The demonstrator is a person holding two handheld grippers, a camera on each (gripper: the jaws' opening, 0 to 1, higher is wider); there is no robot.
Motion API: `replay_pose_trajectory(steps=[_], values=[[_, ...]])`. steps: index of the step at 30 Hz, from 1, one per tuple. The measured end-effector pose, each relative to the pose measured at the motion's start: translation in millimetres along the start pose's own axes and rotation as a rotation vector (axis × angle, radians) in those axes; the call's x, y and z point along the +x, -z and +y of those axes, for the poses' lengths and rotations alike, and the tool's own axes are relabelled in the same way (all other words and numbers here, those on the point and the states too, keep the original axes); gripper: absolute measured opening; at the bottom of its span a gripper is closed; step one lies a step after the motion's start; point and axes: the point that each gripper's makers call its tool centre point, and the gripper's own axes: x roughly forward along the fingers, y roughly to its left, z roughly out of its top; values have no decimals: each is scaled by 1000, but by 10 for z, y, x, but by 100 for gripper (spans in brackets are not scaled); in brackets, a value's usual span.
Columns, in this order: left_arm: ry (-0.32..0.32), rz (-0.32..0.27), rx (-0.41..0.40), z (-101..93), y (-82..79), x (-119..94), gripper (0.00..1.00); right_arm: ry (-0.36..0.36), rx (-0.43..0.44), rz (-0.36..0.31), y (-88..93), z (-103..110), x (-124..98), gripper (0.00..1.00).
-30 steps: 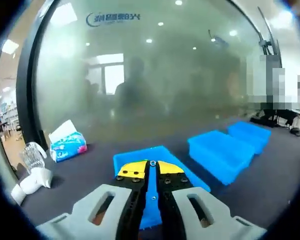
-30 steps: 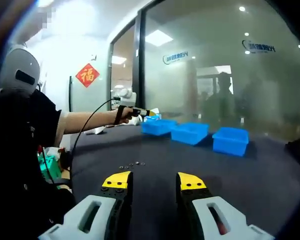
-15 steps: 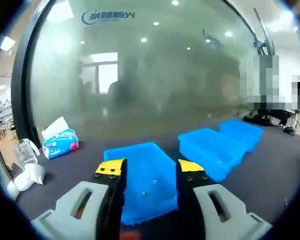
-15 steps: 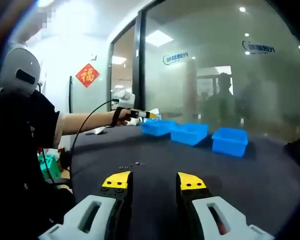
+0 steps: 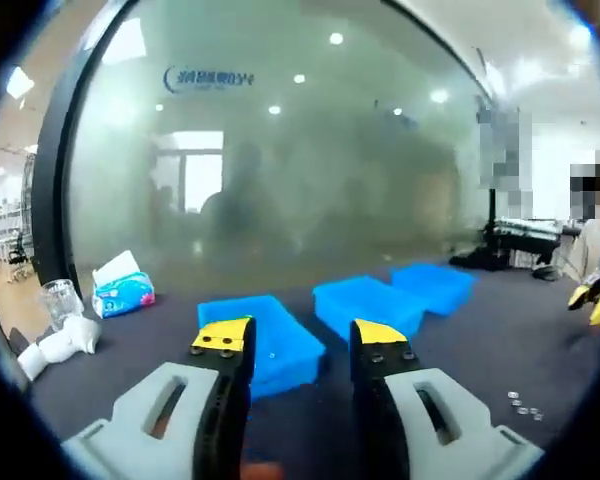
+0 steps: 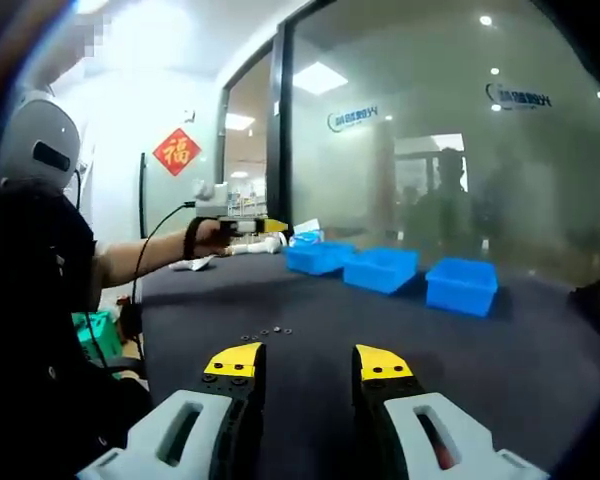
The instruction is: Sort the screws, nuts, and washers into the corresponding bins
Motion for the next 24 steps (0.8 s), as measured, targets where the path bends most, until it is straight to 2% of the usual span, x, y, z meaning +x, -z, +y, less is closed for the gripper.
replay_pose_trajectory(steps=[6,13,17,21,22,24], values=[[0,-46,-23,-140,74,-523,37,4,-2,-7,-28,31,0,31],[-5,-59,8,-306,212,-964,36,4,-2,-9,-39,44,-4,31],[-5,-49,16,-340,282,-1081,36,3,-1,-10,-28,41,-5,31],[13,-49,24,-353,266,-1090,36,0,1,-15,-22,33,-7,31],[38,-44,29,-376,267,-1072,36,-1,2,-15,-20,34,-7,31],[129,-29,25,-498,285,-1041,36,-2,1,-16,-18,35,-12,31]])
